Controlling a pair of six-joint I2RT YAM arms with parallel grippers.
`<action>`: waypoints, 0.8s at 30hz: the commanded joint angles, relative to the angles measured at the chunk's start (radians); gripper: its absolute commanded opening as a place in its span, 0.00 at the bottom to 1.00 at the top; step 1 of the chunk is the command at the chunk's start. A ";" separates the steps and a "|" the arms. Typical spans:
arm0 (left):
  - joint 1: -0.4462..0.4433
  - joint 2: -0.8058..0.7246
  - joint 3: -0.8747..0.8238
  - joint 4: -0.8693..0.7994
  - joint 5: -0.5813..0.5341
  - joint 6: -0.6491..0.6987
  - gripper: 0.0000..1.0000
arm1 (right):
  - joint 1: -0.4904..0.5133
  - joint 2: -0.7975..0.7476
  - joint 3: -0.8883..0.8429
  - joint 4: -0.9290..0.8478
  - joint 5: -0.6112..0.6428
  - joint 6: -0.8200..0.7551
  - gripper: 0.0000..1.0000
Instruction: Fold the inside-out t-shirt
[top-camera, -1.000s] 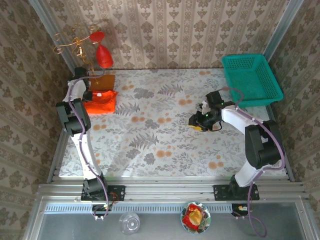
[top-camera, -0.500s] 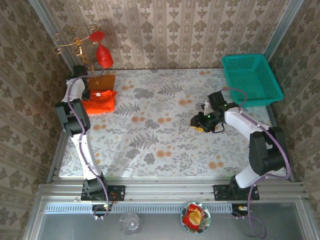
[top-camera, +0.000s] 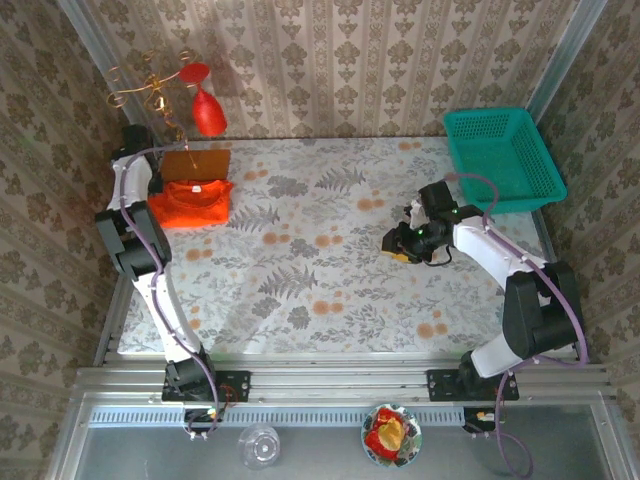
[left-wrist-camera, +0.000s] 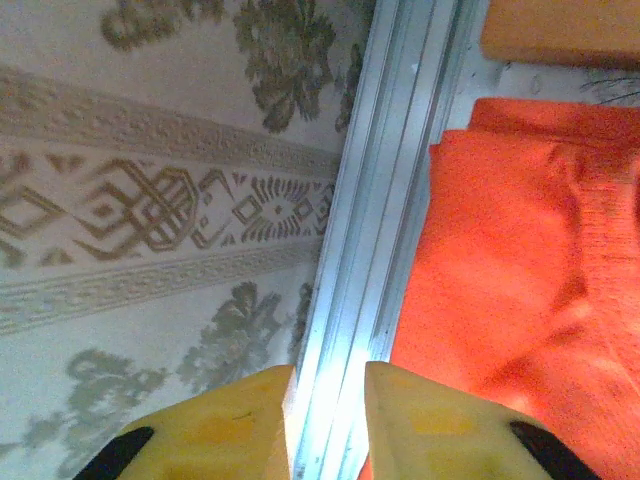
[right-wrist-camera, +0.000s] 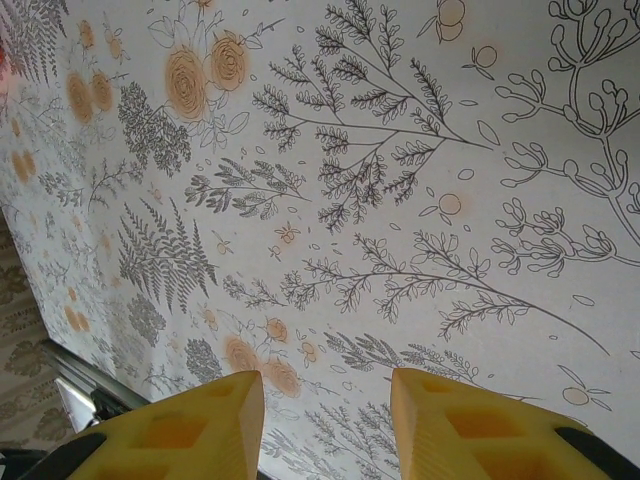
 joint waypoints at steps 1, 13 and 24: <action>0.015 0.054 -0.012 -0.034 0.047 -0.036 0.18 | 0.002 -0.038 -0.014 -0.031 0.004 0.004 0.40; 0.036 0.141 0.070 -0.080 0.116 -0.077 0.13 | -0.001 -0.095 0.001 -0.071 0.030 0.003 0.41; 0.066 0.038 0.067 -0.092 0.087 -0.119 0.18 | -0.036 -0.123 0.001 -0.104 0.068 -0.059 0.43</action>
